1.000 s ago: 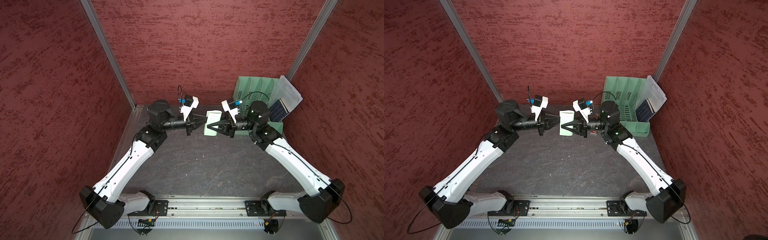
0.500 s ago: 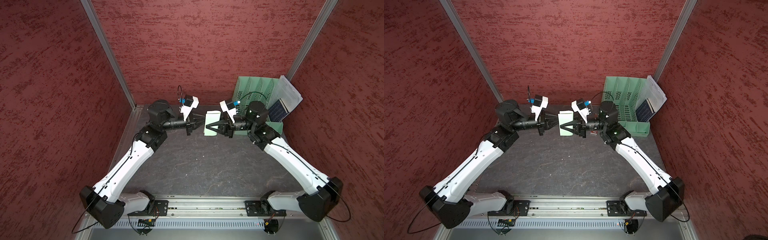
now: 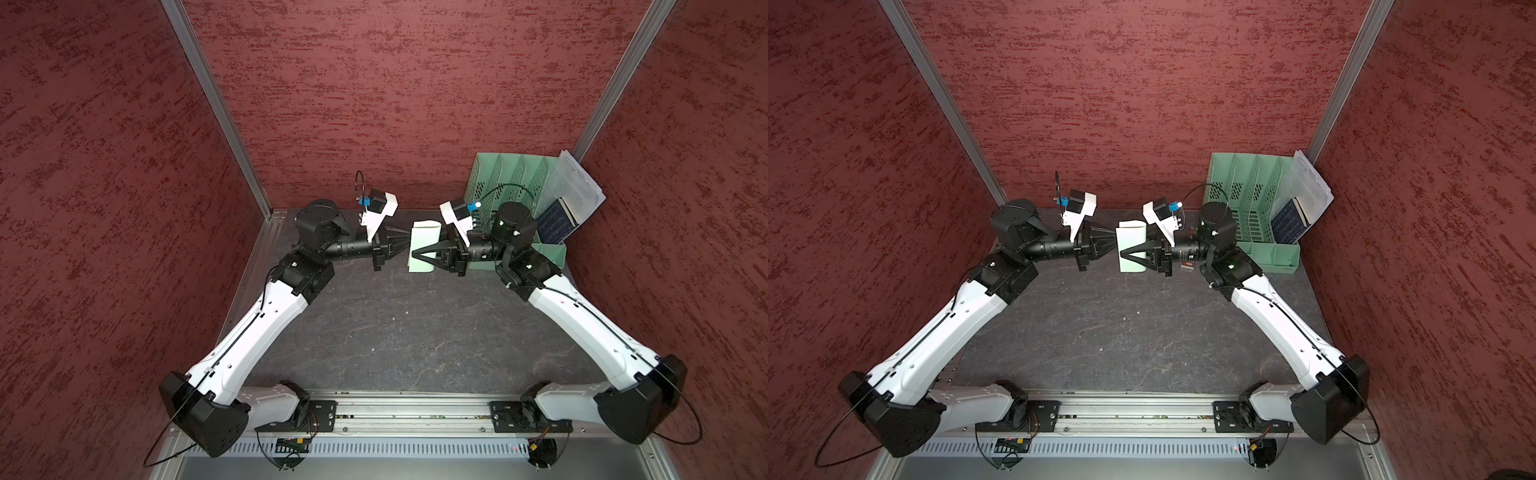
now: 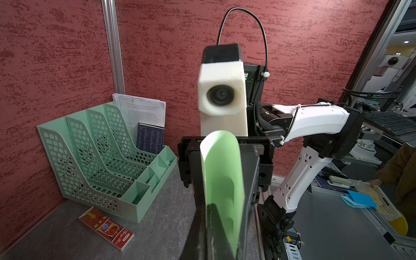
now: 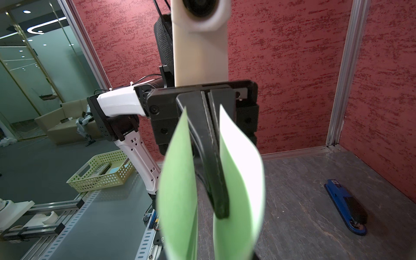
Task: Fold the square paper along the opposite sides
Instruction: Fold the paper.
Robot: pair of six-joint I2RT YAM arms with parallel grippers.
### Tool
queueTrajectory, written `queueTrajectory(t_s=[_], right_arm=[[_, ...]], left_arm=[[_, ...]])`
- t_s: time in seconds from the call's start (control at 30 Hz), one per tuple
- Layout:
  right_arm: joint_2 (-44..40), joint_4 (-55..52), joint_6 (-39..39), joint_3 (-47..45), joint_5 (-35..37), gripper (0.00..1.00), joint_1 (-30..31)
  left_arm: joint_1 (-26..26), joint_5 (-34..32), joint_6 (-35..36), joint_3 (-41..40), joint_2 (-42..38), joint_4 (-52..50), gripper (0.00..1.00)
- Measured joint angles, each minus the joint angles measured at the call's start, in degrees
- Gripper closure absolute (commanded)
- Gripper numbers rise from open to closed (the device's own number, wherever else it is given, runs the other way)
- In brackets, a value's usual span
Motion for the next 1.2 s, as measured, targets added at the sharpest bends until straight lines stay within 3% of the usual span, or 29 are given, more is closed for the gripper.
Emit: queueTrajectory(t_s=[0.4,0.7,1.2], right_arm=[[-0.09,-0.22,-0.07,0.00,0.13,0.76,0.00],[-0.35,-0.42,-0.52,0.00,0.20,0.70,0.00],[-0.79,-0.39,-0.83,0.00,0.35,0.69,0.00]], left_arm=[[0.02,-0.02,0.04,0.02,-0.02,0.00,1.00],[0.13,-0.24,0.04,-0.59,-0.35,0.02,1.00],[0.33,-0.22,0.04,-0.76,-0.90,0.04,1.00]])
